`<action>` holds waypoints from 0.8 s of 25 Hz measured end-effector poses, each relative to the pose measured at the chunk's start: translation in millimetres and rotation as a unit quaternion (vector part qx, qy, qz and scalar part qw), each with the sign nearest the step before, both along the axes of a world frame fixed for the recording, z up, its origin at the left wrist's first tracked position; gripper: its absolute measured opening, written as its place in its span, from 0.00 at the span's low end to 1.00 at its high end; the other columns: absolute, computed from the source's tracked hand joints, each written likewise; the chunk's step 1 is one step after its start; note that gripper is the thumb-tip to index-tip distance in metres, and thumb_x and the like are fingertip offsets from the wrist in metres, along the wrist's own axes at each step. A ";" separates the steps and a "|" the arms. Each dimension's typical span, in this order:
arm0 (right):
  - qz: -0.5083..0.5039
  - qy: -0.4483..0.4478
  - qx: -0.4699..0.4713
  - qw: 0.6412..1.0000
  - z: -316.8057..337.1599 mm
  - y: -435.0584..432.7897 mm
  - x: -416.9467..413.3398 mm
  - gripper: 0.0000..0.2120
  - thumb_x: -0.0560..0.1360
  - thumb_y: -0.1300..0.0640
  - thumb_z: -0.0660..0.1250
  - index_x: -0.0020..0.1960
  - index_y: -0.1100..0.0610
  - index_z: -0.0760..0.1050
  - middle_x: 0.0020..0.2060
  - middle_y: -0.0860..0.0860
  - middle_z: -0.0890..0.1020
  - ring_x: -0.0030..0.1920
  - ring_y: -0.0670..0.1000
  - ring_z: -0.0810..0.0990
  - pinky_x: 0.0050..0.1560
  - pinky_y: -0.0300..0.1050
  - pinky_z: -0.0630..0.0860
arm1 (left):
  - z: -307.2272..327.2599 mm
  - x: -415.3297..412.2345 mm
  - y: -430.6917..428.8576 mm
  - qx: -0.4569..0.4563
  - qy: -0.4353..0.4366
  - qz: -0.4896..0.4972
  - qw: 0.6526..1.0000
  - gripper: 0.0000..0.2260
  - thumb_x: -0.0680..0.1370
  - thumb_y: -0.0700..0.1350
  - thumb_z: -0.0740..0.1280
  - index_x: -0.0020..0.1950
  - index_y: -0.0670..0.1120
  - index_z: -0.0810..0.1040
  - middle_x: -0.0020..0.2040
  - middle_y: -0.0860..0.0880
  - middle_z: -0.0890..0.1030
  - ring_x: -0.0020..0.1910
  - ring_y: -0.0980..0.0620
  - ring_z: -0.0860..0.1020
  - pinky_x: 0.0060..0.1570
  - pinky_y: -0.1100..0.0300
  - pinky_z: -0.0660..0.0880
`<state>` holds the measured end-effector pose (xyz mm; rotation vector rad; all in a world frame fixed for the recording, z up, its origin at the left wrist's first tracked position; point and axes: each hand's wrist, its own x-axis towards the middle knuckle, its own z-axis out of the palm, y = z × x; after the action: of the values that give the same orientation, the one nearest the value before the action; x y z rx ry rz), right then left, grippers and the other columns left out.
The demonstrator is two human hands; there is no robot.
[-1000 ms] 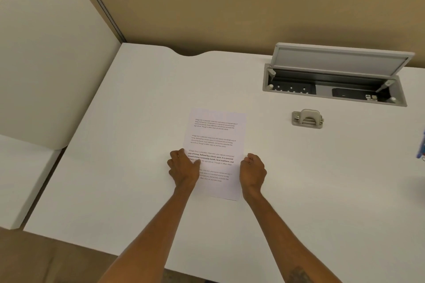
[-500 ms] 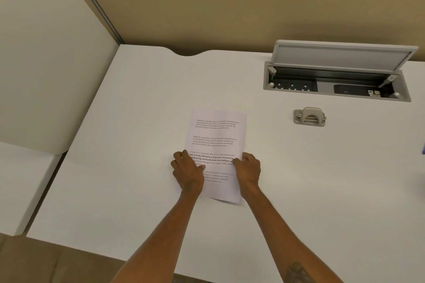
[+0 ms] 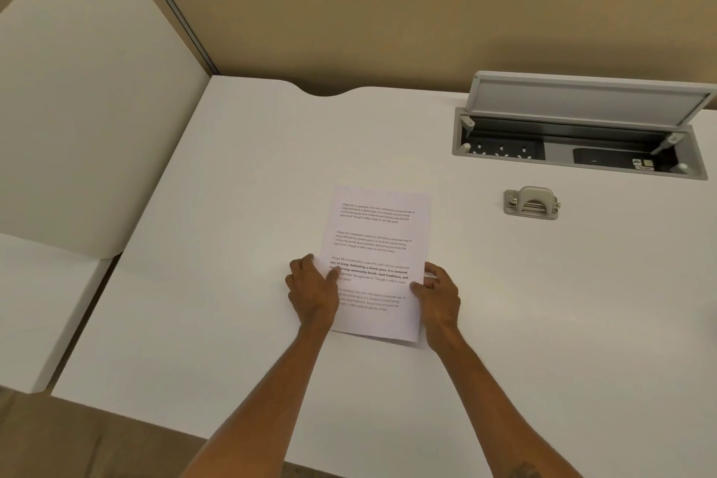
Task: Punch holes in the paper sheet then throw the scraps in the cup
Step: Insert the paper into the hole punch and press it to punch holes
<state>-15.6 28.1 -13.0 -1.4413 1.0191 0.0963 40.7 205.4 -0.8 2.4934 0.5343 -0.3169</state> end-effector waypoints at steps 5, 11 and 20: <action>0.018 -0.012 0.072 0.997 -7.0 -38.6 -4.0 0.21 0.74 0.72 0.69 0.62 0.55 0.78 0.53 0.58 0.86 0.54 0.60 0.84 0.58 0.59 0.81 | -1.0 4.2 -3.8 -0.046 0.028 0.065 0.996 0.19 0.82 0.55 0.62 0.65 0.43 0.75 0.64 0.44 0.77 0.62 0.40 0.76 0.58 0.49 0.71; 0.066 -0.014 0.066 0.996 -5.7 -74.8 -8.3 0.22 0.76 0.69 0.68 0.67 0.54 0.75 0.53 0.57 0.85 0.53 0.58 0.84 0.51 0.54 0.83 | -7.3 7.2 -27.8 -0.130 0.113 0.055 0.984 0.17 0.82 0.56 0.60 0.63 0.45 0.74 0.59 0.45 0.80 0.52 0.45 0.75 0.50 0.55 0.69; 0.176 -0.007 -0.105 0.979 1.8 -76.7 -11.9 0.29 0.78 0.67 0.66 0.77 0.56 0.65 0.68 0.57 0.77 0.64 0.56 0.76 0.68 0.54 0.72 | -8.4 -6.2 -47.6 -0.215 0.075 0.095 0.969 0.16 0.83 0.49 0.61 0.67 0.42 0.73 0.63 0.44 0.79 0.59 0.43 0.78 0.58 0.51 0.75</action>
<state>-27.5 -48.7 -11.2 -1.8041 0.7706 0.2405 34.5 157.9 -9.2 1.9939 0.6806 -0.4920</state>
